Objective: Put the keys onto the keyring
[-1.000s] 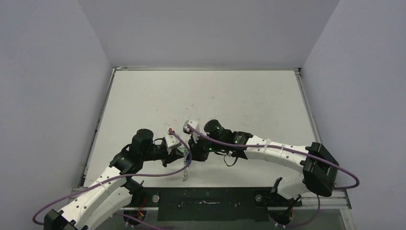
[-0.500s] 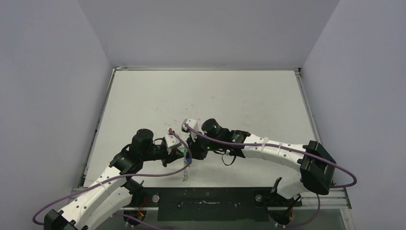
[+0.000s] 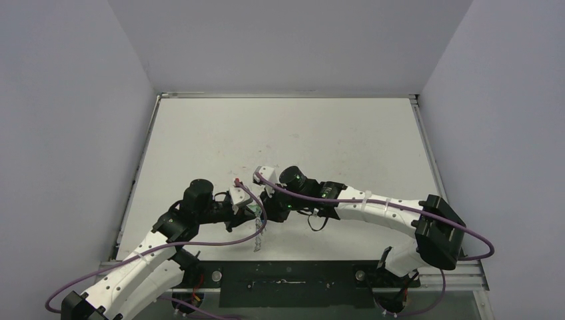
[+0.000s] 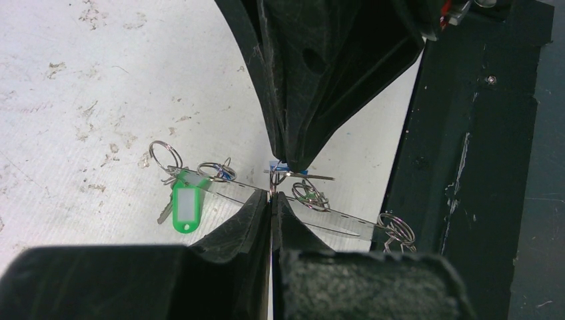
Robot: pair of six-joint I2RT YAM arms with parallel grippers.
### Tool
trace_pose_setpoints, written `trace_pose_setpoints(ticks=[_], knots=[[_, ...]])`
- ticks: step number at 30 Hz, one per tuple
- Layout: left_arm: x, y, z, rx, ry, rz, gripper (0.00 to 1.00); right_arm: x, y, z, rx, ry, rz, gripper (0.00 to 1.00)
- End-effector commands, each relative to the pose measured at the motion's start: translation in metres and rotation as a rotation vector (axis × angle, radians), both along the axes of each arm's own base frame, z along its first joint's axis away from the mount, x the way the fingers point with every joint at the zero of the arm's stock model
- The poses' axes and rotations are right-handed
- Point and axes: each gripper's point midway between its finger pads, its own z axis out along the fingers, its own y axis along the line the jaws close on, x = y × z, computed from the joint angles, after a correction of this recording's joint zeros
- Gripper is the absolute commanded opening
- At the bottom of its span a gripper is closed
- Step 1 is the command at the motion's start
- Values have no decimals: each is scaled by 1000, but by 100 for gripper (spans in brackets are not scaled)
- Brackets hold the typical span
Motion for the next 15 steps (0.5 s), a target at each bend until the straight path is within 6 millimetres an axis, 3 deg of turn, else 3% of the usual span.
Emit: trace_pose_setpoints(ticks=[1,7,8,12,15], knots=[[3,-7,26,-42,-65,-28,0,10,2,2,10,-25,-31,0],[3,-7,26,-42,-64,-28,0,12,-1,1,10,-24,-50,1],[3,-6,26,-42,-64,-27,0,13,-2,2,12,-26,-54,7],[3,-6,26,-42,-66,-27,0,14,-5,9,40,-47,-59,52],[3,-6,25,-43,-65,-28,0,14,-8,19,78,-85,-60,65]])
